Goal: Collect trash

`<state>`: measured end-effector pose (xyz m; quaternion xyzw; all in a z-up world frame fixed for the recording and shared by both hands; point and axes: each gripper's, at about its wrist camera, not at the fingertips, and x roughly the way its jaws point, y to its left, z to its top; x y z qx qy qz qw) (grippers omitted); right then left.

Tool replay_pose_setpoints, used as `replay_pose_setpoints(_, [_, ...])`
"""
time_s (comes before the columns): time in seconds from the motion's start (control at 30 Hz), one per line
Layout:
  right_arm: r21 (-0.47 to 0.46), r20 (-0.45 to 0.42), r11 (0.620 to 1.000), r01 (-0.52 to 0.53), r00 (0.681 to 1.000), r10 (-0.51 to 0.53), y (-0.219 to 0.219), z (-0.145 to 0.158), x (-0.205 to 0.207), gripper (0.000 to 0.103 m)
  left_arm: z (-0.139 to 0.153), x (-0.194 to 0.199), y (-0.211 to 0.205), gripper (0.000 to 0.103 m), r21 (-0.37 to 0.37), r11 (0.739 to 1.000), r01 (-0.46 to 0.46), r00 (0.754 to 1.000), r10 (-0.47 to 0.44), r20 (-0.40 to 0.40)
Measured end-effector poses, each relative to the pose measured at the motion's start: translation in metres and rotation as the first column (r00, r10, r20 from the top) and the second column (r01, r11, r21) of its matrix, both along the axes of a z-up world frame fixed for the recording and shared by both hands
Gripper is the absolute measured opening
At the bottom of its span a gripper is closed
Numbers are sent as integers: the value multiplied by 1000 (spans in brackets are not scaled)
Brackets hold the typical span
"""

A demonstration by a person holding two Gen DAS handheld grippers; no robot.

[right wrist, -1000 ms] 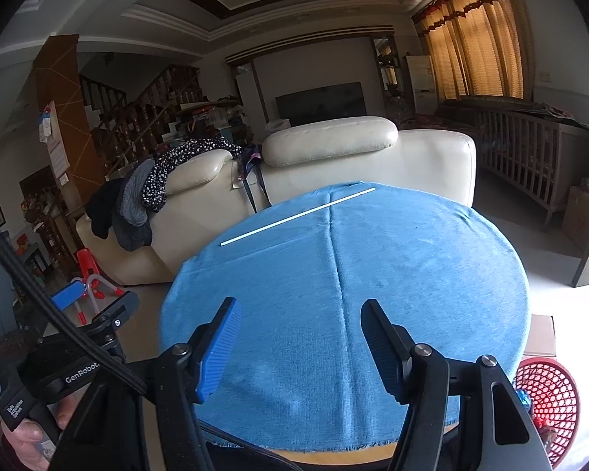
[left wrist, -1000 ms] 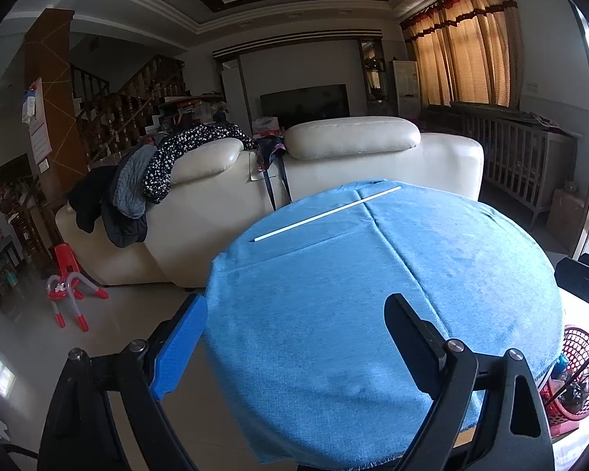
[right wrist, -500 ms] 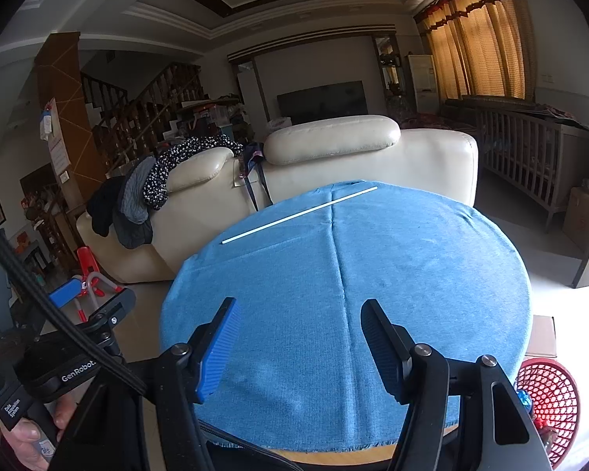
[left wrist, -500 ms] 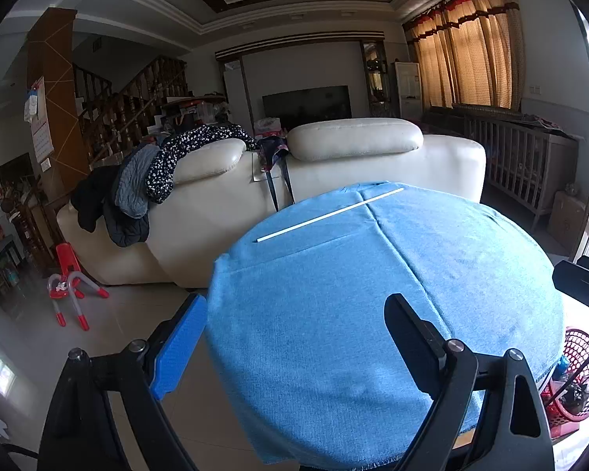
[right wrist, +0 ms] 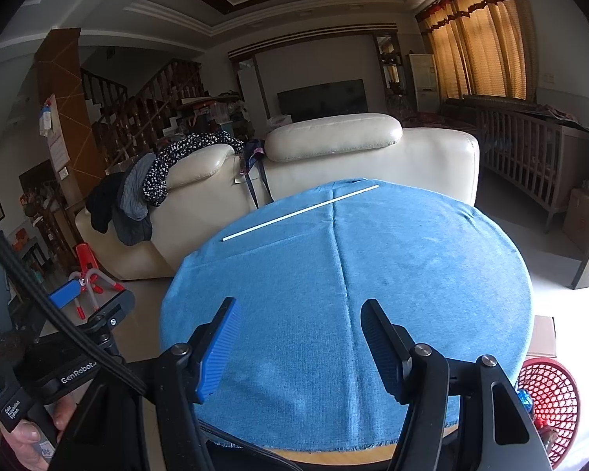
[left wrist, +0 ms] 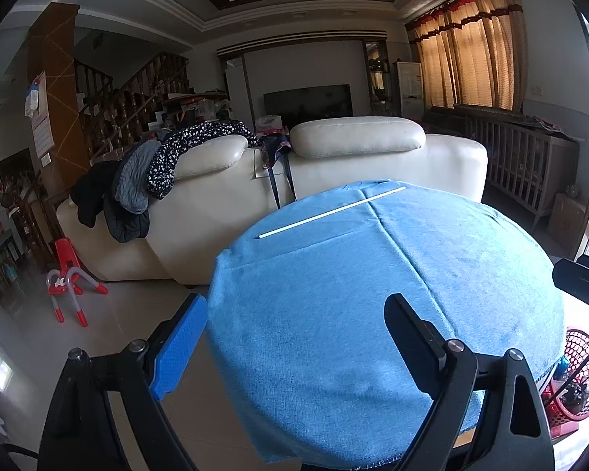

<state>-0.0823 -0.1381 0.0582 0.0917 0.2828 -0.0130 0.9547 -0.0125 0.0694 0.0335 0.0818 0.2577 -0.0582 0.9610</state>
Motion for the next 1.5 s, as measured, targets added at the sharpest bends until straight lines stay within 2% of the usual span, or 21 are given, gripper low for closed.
replay_pose_setpoints(1.5, [-30,-32,999,-25,999,24,20,-10,14,67,-11,7,23,92,-47,999,-25,999,24,-29])
